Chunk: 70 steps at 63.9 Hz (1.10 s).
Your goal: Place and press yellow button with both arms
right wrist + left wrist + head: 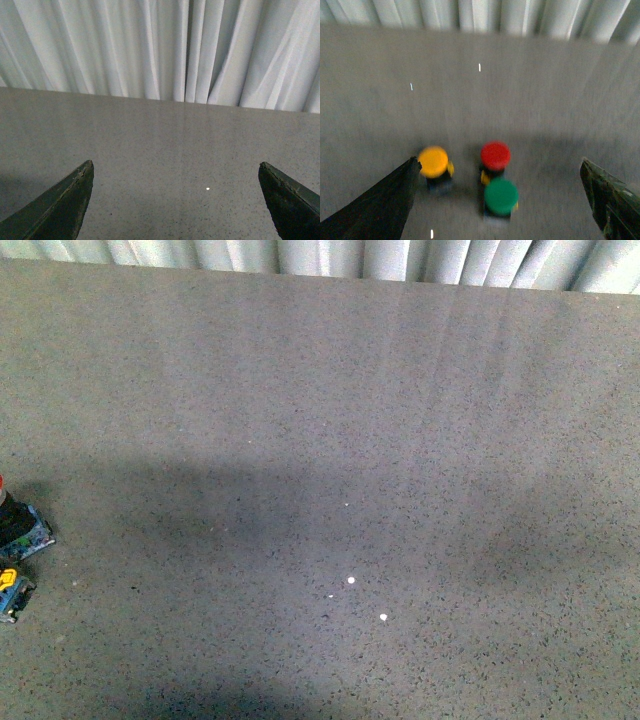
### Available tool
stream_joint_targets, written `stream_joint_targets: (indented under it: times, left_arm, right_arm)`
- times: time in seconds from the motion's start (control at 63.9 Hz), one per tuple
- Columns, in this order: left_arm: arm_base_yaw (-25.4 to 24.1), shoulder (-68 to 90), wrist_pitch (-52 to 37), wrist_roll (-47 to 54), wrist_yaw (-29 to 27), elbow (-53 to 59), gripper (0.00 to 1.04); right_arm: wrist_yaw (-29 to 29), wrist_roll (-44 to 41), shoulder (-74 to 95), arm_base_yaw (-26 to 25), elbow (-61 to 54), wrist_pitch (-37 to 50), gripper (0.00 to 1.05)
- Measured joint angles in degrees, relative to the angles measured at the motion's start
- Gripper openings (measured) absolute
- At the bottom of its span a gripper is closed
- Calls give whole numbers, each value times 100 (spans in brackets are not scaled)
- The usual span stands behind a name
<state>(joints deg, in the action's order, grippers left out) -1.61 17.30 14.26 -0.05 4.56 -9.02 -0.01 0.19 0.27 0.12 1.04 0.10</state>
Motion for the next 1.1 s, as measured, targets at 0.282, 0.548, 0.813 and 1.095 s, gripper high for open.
stream_joint_targets:
  times: [0.282,0.548,0.813,1.095]
  left_arm:
    - [-748,3689,-2946,238,428,-382,96]
    - [-1873,5753,-4207,957,796,-601,96]
    - [-1932,6402,-4553,1296,1027,-621,96]
    - [-1832,7084,-4903,1318,879,-791,96]
  right_arm:
    - [2,0,0,0,0,-2,96]
    - [4,0,0,0,0,-2,96]
    - [4,0,0,0,0,-2,96]
    - [4,0,0,0,0,-2,96]
